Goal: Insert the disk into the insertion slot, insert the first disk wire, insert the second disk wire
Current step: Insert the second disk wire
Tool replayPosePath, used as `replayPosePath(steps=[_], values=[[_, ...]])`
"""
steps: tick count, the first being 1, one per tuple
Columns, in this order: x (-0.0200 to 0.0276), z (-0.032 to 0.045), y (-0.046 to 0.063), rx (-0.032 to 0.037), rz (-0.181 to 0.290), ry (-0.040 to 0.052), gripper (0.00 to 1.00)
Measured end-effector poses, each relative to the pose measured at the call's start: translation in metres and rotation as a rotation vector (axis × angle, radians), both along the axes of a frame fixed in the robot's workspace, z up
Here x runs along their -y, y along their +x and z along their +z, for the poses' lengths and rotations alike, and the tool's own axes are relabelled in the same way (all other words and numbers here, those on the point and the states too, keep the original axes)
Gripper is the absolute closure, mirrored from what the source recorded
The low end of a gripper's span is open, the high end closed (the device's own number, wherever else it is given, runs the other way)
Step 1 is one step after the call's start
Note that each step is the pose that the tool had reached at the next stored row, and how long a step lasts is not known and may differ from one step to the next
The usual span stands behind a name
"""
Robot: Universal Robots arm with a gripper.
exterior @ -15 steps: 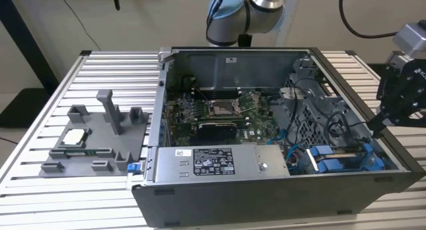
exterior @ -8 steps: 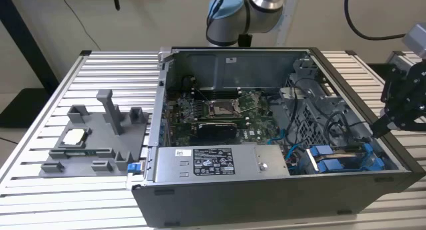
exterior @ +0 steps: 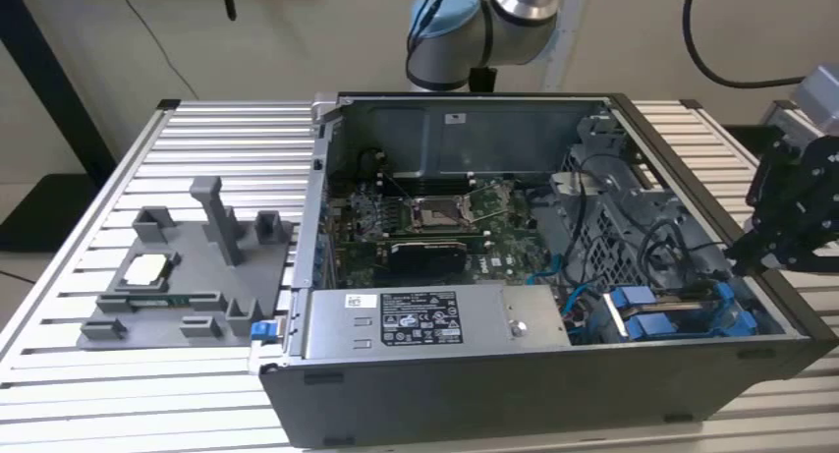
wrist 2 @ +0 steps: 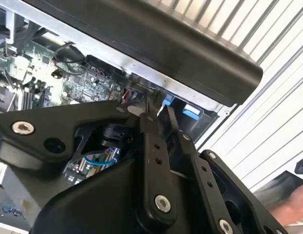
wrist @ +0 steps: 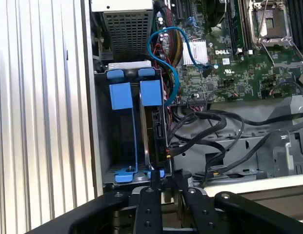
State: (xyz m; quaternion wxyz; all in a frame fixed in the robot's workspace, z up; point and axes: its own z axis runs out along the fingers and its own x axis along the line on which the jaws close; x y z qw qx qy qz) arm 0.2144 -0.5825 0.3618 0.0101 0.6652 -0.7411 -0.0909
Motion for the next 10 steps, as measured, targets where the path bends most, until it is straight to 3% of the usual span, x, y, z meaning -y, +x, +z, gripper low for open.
replayPosePath(steps=[3, 4, 8, 10], values=[[0.0, -0.0023, 0.0023, 0.0, -0.004, 0.027, 0.75], [0.0004, -0.0034, 0.0034, 0.0001, -0.005, 0.0322, 0.75], [0.0035, -0.0086, 0.0067, 0.0, -0.009, 0.035, 0.75], [0.0052, -0.0089, 0.0069, -0.0013, -0.012, 0.0351, 0.8]])
